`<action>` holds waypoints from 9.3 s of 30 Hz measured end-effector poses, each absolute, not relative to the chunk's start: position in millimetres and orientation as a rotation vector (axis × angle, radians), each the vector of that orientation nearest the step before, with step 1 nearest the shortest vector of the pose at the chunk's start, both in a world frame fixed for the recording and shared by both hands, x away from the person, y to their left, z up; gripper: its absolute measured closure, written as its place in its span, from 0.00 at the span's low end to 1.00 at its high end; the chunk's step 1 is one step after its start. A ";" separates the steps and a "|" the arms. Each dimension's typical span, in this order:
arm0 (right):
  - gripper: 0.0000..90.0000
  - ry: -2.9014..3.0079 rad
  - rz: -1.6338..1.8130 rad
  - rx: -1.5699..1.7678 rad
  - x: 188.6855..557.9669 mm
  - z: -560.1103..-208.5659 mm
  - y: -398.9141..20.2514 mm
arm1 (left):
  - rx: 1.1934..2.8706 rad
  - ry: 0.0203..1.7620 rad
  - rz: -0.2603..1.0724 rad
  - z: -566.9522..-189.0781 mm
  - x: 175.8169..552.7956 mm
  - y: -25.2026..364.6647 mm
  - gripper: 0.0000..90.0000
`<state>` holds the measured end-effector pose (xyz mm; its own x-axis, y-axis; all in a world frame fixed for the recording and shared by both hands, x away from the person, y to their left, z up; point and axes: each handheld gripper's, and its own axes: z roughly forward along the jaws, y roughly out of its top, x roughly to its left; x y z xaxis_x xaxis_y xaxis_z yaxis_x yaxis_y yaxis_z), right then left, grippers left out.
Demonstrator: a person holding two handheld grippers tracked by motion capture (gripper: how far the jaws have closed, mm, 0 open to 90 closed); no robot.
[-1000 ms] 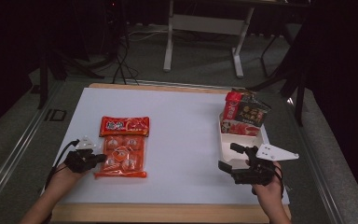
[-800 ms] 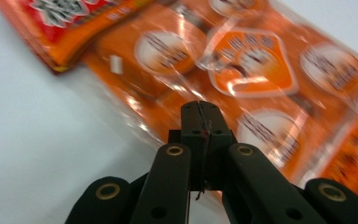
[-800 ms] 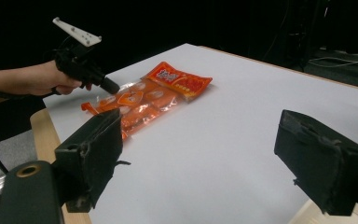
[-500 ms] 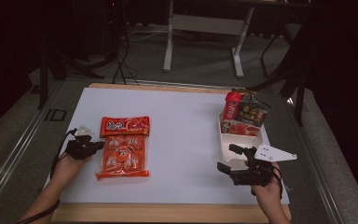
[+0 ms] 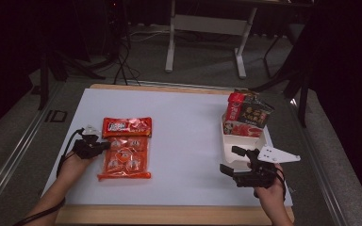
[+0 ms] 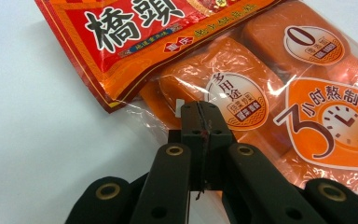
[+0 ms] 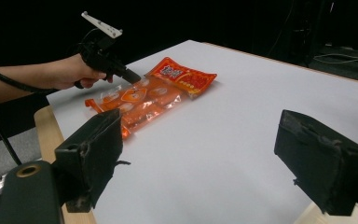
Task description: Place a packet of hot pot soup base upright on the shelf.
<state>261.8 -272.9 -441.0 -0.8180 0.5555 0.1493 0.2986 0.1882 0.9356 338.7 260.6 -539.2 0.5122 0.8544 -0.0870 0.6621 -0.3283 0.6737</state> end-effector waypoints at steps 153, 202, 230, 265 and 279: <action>0.12 2.303 1.527 0.690 253.8 -447.3 -256.1 | 1.978 1.182 0.147 -548.9 414.7 204.8 0.54; 0.12 2.295 1.591 0.740 260.3 -446.5 -258.8 | 2.032 1.038 0.152 -513.8 405.0 176.2 0.99; 0.11 2.264 1.566 0.726 259.8 -427.6 -257.2 | 1.979 0.812 0.198 -446.6 364.3 170.0 0.99; 0.15 2.404 1.645 0.715 345.2 -432.5 -183.1 | 1.898 0.592 0.199 -423.6 307.1 171.3 1.00; 0.72 2.589 1.691 0.556 344.0 -450.6 -158.4 | 1.889 0.573 0.204 -420.8 298.5 168.0 0.99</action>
